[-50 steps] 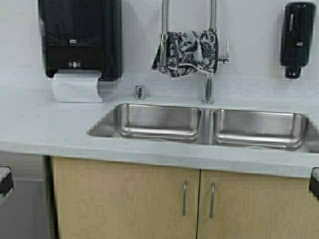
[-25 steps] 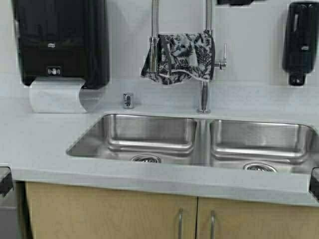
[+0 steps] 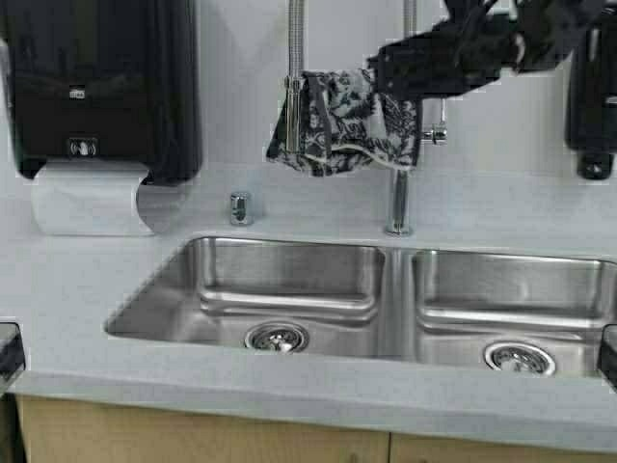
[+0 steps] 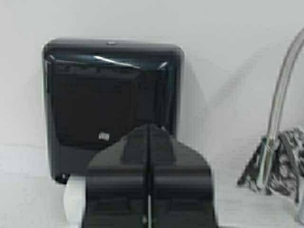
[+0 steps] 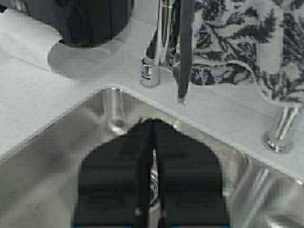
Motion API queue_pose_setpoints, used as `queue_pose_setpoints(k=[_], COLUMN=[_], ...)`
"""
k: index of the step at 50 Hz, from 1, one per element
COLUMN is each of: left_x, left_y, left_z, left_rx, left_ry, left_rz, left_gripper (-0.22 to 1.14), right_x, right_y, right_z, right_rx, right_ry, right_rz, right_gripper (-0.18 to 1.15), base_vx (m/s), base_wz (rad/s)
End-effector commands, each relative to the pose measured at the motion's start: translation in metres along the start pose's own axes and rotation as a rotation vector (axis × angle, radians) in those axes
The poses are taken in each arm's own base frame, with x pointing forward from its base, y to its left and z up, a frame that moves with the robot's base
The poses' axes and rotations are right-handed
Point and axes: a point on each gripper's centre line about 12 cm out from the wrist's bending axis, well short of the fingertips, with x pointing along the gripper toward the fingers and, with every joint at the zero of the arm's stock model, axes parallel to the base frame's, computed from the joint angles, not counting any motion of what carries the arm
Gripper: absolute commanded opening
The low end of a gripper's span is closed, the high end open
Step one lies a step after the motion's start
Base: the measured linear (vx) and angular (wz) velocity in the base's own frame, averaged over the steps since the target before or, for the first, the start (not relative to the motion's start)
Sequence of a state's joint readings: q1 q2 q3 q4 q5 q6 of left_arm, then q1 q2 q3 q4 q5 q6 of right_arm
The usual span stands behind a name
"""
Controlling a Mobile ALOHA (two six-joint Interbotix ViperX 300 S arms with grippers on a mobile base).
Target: Get the cloth and wipe up the spill under the wine glass
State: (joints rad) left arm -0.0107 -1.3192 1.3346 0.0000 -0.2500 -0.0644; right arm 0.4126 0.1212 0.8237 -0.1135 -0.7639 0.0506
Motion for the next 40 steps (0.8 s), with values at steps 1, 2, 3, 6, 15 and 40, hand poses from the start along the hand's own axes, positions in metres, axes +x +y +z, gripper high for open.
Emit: queue_pose_setpoints(k=[1, 2, 3, 6, 15, 40], left_x=[-0.001, -0.002, -0.002, -0.003, -0.003, -0.004], left_y=[0.000, 0.000, 0.000, 0.000, 0.000, 0.000], left_z=[0.006, 0.006, 0.006, 0.007, 0.003, 0.002], left_rx=[-0.002, -0.001, -0.001, -0.003, -0.003, -0.001], left_ry=[-0.026, -0.031, -0.031, -0.028, 0.000, 0.008], left_rz=[-0.002, 0.000, 0.000, -0.001, 0.002, 0.002], left_gripper=[0.02, 0.02, 0.02, 0.02, 0.02, 0.02], right_x=[0.012, 0.012, 0.013, 0.015, 0.010, 0.025], right_y=[0.005, 0.006, 0.007, 0.009, 0.017, 0.017], right_z=[0.001, -0.001, -0.004, -0.008, -0.016, -0.040], right_rx=[-0.002, -0.001, 0.000, 0.002, 0.004, 0.009], right_ry=[-0.049, -0.051, -0.049, -0.059, -0.077, -0.059], right_rz=[0.019, 0.022, 0.023, 0.030, 0.051, 0.056], right_gripper=[0.52, 0.55, 0.58, 0.66, 0.90, 1.01], base_vx=[0.18, 0.18, 0.18, 0.18, 0.17, 0.14], base_wz=[0.04, 0.05, 0.06, 0.06, 0.05, 0.02])
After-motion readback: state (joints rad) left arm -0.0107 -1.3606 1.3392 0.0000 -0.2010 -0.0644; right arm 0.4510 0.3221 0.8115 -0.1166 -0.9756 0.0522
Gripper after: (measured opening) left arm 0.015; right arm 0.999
